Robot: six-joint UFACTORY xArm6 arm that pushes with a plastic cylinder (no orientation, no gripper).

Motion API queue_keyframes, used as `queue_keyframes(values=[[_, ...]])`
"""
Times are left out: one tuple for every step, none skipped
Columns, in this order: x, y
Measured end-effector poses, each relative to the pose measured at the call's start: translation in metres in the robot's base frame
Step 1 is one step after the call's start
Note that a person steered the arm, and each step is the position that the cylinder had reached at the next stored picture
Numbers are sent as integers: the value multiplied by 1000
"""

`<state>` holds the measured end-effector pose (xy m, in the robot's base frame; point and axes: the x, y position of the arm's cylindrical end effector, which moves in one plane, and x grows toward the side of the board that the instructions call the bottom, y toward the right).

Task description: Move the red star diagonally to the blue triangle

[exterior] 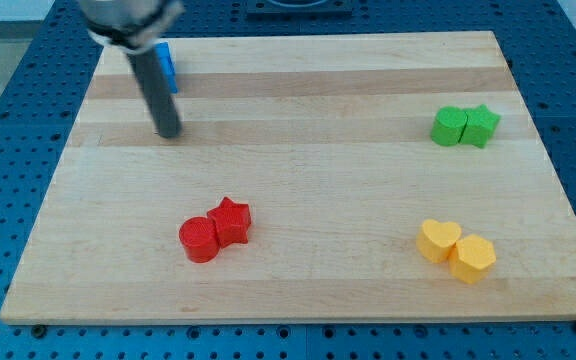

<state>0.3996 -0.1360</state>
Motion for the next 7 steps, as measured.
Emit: queue_keyframes(values=[[16,44],[62,104],[115,142],[127,130],[160,134],[175,112],[183,94]])
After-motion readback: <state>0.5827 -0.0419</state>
